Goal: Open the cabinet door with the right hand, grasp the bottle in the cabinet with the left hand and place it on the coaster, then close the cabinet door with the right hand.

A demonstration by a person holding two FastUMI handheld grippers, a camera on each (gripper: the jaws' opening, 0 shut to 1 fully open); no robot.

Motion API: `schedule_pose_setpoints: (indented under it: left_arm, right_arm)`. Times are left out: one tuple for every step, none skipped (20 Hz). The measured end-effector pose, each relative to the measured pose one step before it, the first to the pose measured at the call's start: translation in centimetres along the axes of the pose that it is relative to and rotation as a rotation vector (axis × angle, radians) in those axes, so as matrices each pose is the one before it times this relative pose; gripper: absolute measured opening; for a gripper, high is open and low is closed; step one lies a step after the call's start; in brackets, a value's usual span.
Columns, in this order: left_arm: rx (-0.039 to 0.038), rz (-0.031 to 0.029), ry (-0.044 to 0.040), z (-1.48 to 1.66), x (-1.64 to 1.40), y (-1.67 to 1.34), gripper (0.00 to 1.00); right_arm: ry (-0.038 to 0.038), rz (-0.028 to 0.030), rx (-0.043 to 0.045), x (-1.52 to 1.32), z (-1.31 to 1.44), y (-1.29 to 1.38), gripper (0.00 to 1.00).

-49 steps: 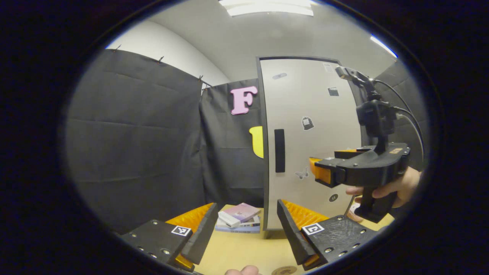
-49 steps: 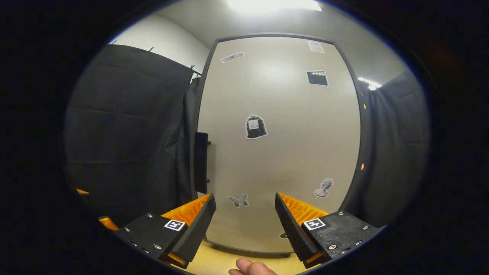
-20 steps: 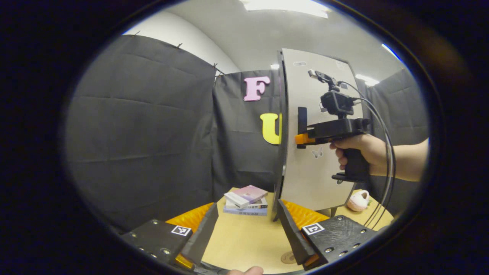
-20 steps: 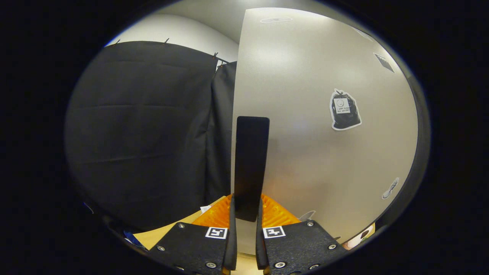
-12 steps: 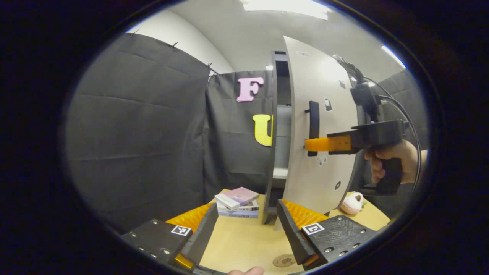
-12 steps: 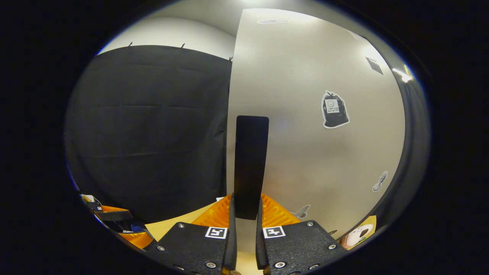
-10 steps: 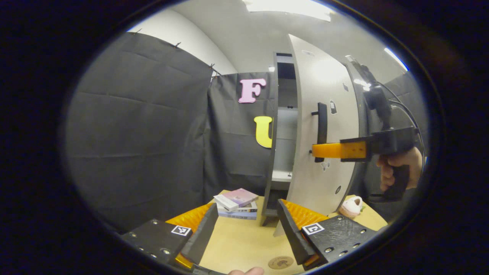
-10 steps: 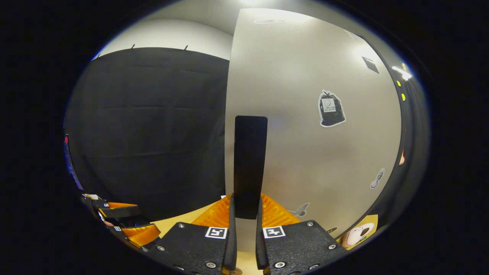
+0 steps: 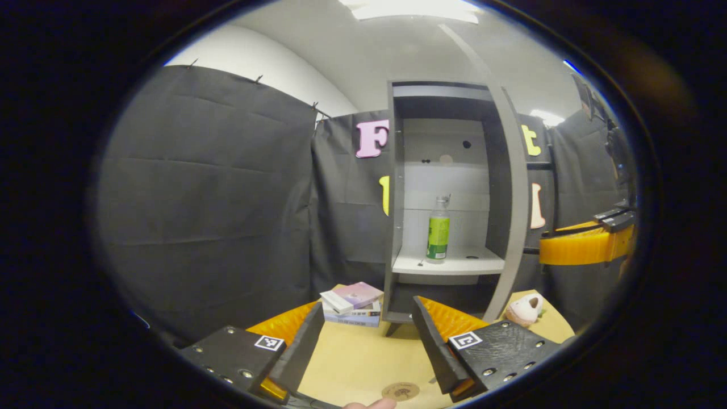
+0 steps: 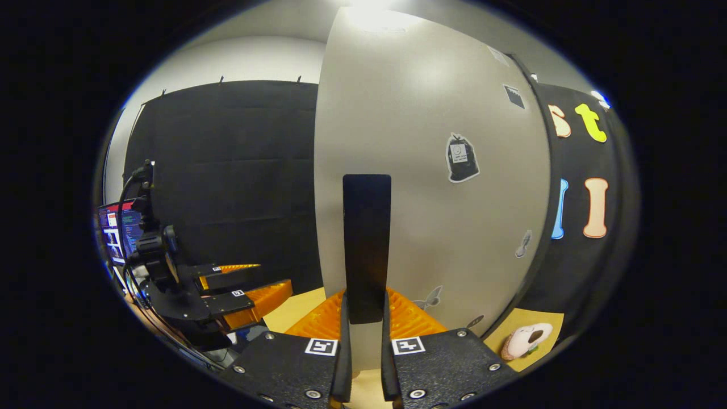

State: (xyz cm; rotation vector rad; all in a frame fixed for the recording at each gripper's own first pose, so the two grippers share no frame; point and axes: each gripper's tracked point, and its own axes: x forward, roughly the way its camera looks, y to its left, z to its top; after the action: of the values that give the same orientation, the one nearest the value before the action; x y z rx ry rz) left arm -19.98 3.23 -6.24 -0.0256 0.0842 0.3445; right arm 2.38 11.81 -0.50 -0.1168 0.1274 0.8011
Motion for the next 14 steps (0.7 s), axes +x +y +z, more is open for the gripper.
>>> schedule_pose_setpoints:
  left_arm:
    - [0.01160, -0.00863, 0.00492, 0.287, -0.010, -1.175, 0.87]
    - [0.02590, -0.00225, 0.01993, 0.009, 0.102, -0.979, 0.85]
    - [0.02591, -0.00155, 0.00759, -0.109, -0.096, -0.831, 0.89]
    - [0.01936, -0.00964, -0.00036, 0.204, 0.142, -1.121, 0.89]
    - [0.00929, -0.01608, -0.00343, 0.339, 0.230, -1.261, 0.89]
    - [0.00374, -0.01608, -0.00355, 0.562, 0.339, -1.153, 0.94]
    - [0.00364, -0.01556, -0.00482, 0.541, 0.137, -0.693, 0.94]
    - [0.00699, -0.01937, -0.00998, 0.446, 0.070, -1.023, 0.94]
    - [0.00731, -0.01617, -0.01877, 0.817, 0.263, -0.869, 0.89]
    - [0.00757, -0.01899, -0.01249, 0.486, 0.289, -0.702, 0.85]
    - [0.01265, -0.01498, -0.00932, 0.491, 0.465, -0.677, 0.89]
    - [0.01531, -0.00091, -0.01275, 0.452, 0.517, -0.194, 0.89]
    - [0.01082, -0.00414, -0.01352, 0.341, 0.550, -0.334, 0.89]
    - [0.00400, -0.01073, -0.01805, 0.445, 0.745, -0.489, 0.90]
  right_arm:
    - [0.00805, -0.00750, -0.00370, -0.513, 0.004, -0.216, 0.22]
    - [0.00236, -0.00678, 0.00152, -0.715, 0.036, -0.059, 0.24]
    - [-0.00199, -0.00716, 0.00376, -0.440, -0.014, -0.314, 0.24]
    - [-0.00445, -0.00900, 0.00429, -0.467, -0.260, -0.428, 0.25]
    - [-0.00448, -0.01200, 0.00299, -0.448, -0.099, -0.384, 0.24]
    - [0.00086, -0.01390, 0.00027, -0.408, -0.205, -0.222, 0.26]
    - [0.00330, -0.01714, -0.00039, -0.475, -0.029, -0.294, 0.28]
    - [-0.00133, -0.01592, -0.00420, -0.252, -0.092, -0.112, 0.27]
    - [-0.00338, -0.01976, -0.00820, -0.100, -0.078, -0.212, 0.27]
    - [-0.00164, -0.02582, -0.00835, -0.193, -0.126, -0.188, 0.27]
    - [-0.00191, -0.02641, -0.00067, -0.199, 0.010, -0.209, 0.27]
    - [-0.00160, -0.02488, 0.01048, -0.169, 0.012, -0.309, 0.27]
    - [-0.00204, -0.01832, 0.01721, -0.197, -0.082, -0.049, 0.25]
    - [-0.00299, -0.01638, 0.01156, 0.030, -0.080, -0.135, 0.29]
